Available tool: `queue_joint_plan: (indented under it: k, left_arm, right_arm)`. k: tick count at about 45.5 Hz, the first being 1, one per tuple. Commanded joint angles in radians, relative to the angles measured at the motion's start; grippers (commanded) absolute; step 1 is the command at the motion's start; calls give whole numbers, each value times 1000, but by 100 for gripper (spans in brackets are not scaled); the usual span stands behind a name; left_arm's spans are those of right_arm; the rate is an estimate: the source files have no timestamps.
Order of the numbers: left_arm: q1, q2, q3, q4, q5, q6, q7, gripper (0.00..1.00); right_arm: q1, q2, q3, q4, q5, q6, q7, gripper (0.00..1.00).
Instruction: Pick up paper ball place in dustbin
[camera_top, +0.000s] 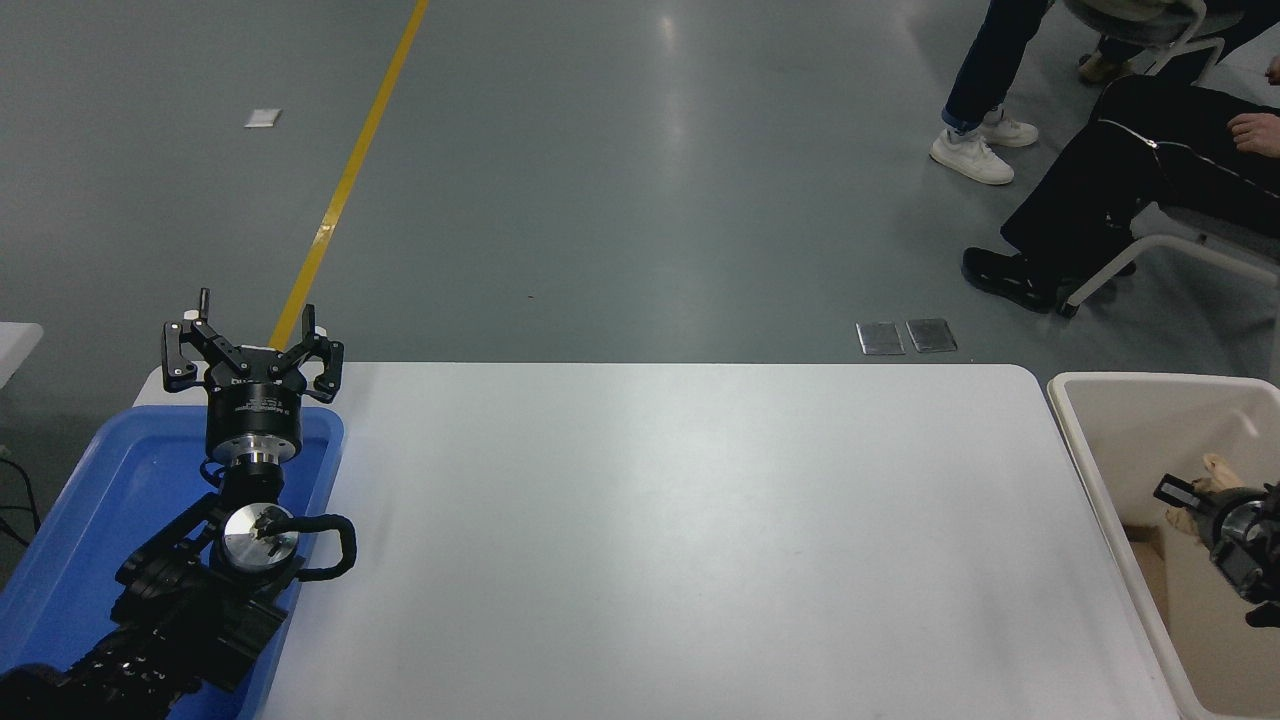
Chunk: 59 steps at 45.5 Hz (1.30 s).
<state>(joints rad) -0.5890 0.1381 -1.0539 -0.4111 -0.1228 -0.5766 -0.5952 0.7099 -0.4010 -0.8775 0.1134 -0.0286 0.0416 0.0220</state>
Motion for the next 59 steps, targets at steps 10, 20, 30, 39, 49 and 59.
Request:
queue_joint_plan:
  k: [10, 20, 30, 39, 49, 59]
  left_arm:
    - [0, 0, 0, 0, 0, 0, 0, 99]
    - [0, 0, 0, 0, 0, 0, 0, 99]
    - [0, 0, 0, 0, 0, 0, 0, 99]
    - [0, 0, 0, 0, 0, -2, 0, 99]
    - [0, 0, 2, 0, 0, -2, 0, 99]
    - [0, 0, 2, 0, 0, -2, 0, 99]
  right_arm:
    - [-4, 2, 15, -26, 1, 3, 3, 100]
    - [14, 5, 15, -14, -1, 14, 6, 100]
    - [258, -102, 11, 264, -1, 18, 7, 100]
    - [517, -142, -79, 537, -11, 18, 4, 100]
    - [813, -98, -265, 883, -14, 18, 7, 100]
    - [1075, 4, -296, 1247, -14, 18, 7, 100]
